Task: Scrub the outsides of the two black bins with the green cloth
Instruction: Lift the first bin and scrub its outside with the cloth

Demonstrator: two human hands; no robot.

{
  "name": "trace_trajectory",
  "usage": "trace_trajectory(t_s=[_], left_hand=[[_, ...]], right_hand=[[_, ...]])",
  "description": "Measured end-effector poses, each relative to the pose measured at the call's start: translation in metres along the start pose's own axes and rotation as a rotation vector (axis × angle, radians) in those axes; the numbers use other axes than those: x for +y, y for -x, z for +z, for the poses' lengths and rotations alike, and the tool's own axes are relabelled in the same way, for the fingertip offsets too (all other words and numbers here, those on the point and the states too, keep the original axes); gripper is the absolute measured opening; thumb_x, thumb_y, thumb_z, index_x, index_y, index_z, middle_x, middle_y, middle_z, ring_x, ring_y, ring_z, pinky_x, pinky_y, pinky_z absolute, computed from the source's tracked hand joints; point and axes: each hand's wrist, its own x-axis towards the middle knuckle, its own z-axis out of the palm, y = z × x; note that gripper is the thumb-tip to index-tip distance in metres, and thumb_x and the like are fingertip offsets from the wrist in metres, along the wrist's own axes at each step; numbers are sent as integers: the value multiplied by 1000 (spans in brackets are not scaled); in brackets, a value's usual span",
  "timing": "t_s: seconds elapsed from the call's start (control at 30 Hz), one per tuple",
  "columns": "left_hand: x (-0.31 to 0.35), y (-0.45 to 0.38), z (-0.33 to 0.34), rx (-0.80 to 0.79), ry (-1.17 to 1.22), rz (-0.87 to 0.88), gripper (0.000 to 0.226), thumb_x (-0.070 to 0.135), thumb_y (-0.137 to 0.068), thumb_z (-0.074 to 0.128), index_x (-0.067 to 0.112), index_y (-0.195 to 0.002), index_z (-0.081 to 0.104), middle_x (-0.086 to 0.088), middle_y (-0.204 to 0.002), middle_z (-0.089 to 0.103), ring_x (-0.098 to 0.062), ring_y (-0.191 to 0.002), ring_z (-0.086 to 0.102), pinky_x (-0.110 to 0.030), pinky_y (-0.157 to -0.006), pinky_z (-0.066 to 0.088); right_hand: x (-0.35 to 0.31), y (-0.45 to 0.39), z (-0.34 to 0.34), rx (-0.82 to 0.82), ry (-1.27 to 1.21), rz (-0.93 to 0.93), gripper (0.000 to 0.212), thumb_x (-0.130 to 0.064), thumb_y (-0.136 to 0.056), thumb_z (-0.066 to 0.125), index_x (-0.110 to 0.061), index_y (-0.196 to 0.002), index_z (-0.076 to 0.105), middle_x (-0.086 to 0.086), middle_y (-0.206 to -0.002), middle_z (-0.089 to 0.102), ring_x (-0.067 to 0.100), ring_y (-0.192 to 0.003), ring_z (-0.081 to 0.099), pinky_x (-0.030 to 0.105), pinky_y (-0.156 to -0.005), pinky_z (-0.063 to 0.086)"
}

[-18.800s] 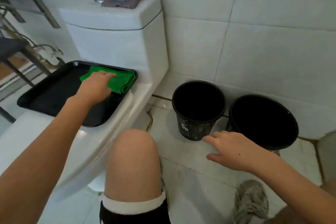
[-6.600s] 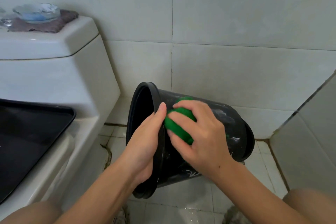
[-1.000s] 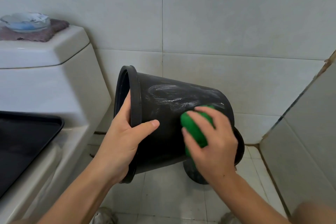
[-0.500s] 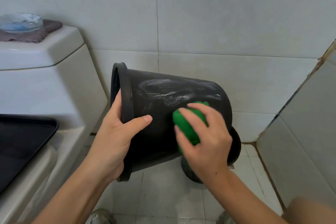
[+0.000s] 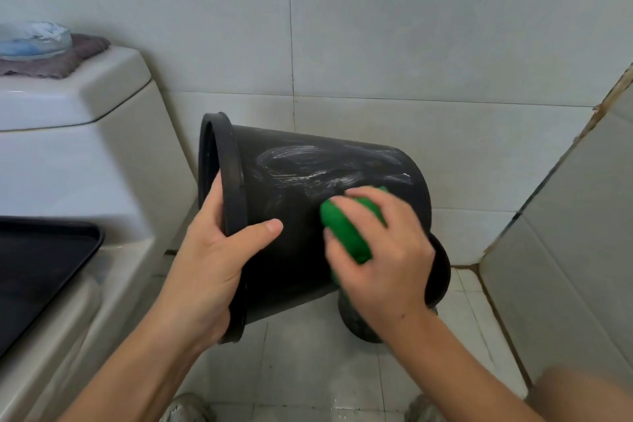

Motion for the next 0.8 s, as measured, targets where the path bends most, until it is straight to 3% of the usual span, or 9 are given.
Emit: trace_trajectory(t_s=[0.07,0.13,0.2,0.3,0.4,0.5,0.57,0.63,0.8], left_hand=[[-2,0,0,-8,30,-3,57,3,-73,60,24,-127,61,-7,-115,73,-22,-103,71,-30,-84,58],[-1,1,-1,-7,18,-10,58,1,-73,62,23,-126,61,-7,-114,74,-22,-101,71,-30,-84,59],[4,2,-2,7,-4,-10,67,-5,-66,70,25,-126,61,-3,-110,75,-19,-99,72,-26,-80,58],[14,2,-10,67,25,-5,51,7,-67,61,31,-112,67,2,-100,77,-14,-91,74,-24,-74,60],[18,5,-13,79,55,9,48,7,-67,58,29,-109,66,3,-97,77,-14,-88,74,-23,-71,60],[12,3,-8,63,82,22,51,4,-68,64,26,-114,65,0,-103,77,-18,-95,73,-26,-75,60],[5,0,-1,41,88,33,57,-2,-71,68,26,-120,63,-2,-110,75,-20,-102,72,-28,-80,59],[-2,-1,5,11,78,53,52,11,-77,70,27,-125,61,-2,-115,73,-20,-106,70,-27,-83,57],[-10,-2,9,-28,-8,92,51,28,-81,68,32,-130,57,2,-116,72,-12,-105,69,-20,-83,54]], right_hand=[[-8,4,-2,-12,-60,-165,24,-21,-79,71,-14,-101,77,9,-106,70,25,-99,65,31,-90,52],[3,4,-4,-22,-63,-201,27,-21,-79,72,-17,-105,74,9,-107,69,25,-100,65,30,-90,52],[22,2,-5,-18,-23,-54,30,-25,-81,68,-20,-110,70,6,-110,68,22,-102,63,20,-91,47],[46,-4,-5,33,-22,315,36,-36,-82,59,-20,-112,71,-5,-111,61,14,-99,58,2,-84,35],[50,-6,-5,108,-80,500,39,-39,-84,55,-19,-114,69,-10,-111,55,16,-99,58,-3,-80,32],[31,-3,-2,139,-37,345,31,-27,-85,61,-13,-111,71,4,-115,62,21,-104,59,5,-91,36],[12,3,3,131,-34,172,28,-22,-83,64,-11,-108,72,11,-115,64,25,-106,60,26,-97,46],[-11,11,8,104,-80,25,28,-20,-83,67,-14,-110,68,14,-114,65,27,-110,60,40,-98,48],[-26,15,7,-13,-188,-216,28,-16,-83,70,-14,-111,65,14,-111,68,28,-111,62,37,-101,48]])
